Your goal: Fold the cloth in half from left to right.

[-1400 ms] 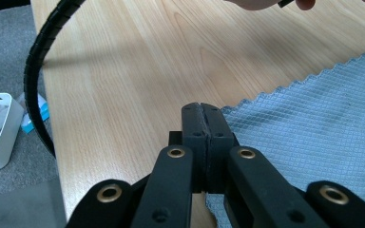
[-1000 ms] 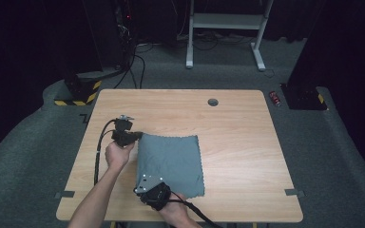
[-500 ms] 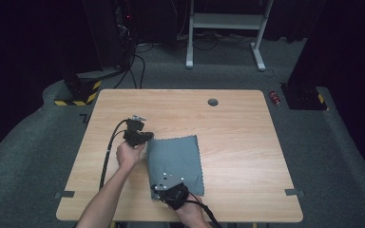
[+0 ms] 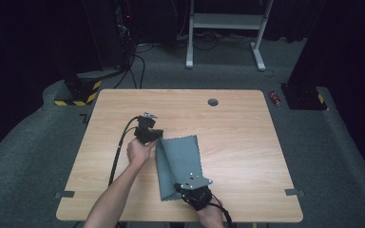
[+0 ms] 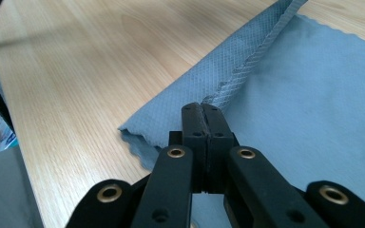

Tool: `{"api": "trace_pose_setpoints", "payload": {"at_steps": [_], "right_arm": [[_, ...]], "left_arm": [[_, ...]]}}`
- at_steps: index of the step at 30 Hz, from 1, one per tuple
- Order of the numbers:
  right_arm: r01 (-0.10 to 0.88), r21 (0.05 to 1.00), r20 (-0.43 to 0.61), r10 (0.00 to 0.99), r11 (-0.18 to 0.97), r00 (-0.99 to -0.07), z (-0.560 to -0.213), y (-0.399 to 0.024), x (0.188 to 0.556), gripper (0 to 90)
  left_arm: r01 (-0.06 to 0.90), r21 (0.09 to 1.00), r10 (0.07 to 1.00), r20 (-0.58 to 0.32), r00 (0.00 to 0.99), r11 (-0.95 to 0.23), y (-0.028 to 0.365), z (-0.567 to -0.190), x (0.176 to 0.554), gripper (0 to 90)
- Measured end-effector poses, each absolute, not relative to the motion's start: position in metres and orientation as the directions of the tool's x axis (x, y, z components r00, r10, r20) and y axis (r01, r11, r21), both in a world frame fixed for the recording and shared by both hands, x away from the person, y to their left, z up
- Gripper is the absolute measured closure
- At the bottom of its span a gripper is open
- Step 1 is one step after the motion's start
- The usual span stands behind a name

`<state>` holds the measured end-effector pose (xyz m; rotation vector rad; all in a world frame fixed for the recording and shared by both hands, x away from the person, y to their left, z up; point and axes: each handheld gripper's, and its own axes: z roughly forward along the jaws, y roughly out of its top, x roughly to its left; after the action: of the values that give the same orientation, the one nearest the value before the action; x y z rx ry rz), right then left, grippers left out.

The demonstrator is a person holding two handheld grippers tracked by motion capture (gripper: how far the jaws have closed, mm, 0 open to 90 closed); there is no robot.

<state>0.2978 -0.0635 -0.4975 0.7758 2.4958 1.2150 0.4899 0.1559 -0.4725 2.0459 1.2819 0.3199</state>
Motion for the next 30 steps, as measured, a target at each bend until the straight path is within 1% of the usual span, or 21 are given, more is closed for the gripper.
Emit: {"api": "trace_pose_setpoints", "payload": {"at_steps": [5, 12, 15, 19, 30], "right_arm": [[0.361, 0.791, 0.000, 0.589, 0.494, -0.808, -0.498, -0.079, 0.294, 89.7], [0.391, 0.792, 0.012, 0.628, 0.469, -0.778, -0.502, -0.101, 0.288, 89.7], [0.406, 0.790, 0.021, 0.642, 0.459, -0.767, -0.504, -0.110, 0.287, 89.7], [0.418, 0.784, 0.022, 0.653, 0.458, -0.757, -0.507, -0.118, 0.285, 89.7], [0.466, 0.772, 0.043, 0.696, 0.433, -0.717, -0.513, -0.138, 0.287, 89.6]], "left_arm": [[0.678, 0.675, 0.844, -0.152, 0.514, -0.291, 0.133, -0.473, 0.494, 89.7], [0.652, 0.676, 0.812, -0.134, 0.568, -0.345, 0.101, -0.471, 0.501, 89.7], [0.651, 0.674, 0.804, -0.143, 0.577, -0.348, 0.086, -0.474, 0.502, 89.7], [0.655, 0.669, 0.797, -0.153, 0.585, -0.352, 0.073, -0.479, 0.504, 89.7], [0.639, 0.656, 0.776, -0.127, 0.618, -0.401, 0.048, -0.485, 0.510, 89.5]]}}
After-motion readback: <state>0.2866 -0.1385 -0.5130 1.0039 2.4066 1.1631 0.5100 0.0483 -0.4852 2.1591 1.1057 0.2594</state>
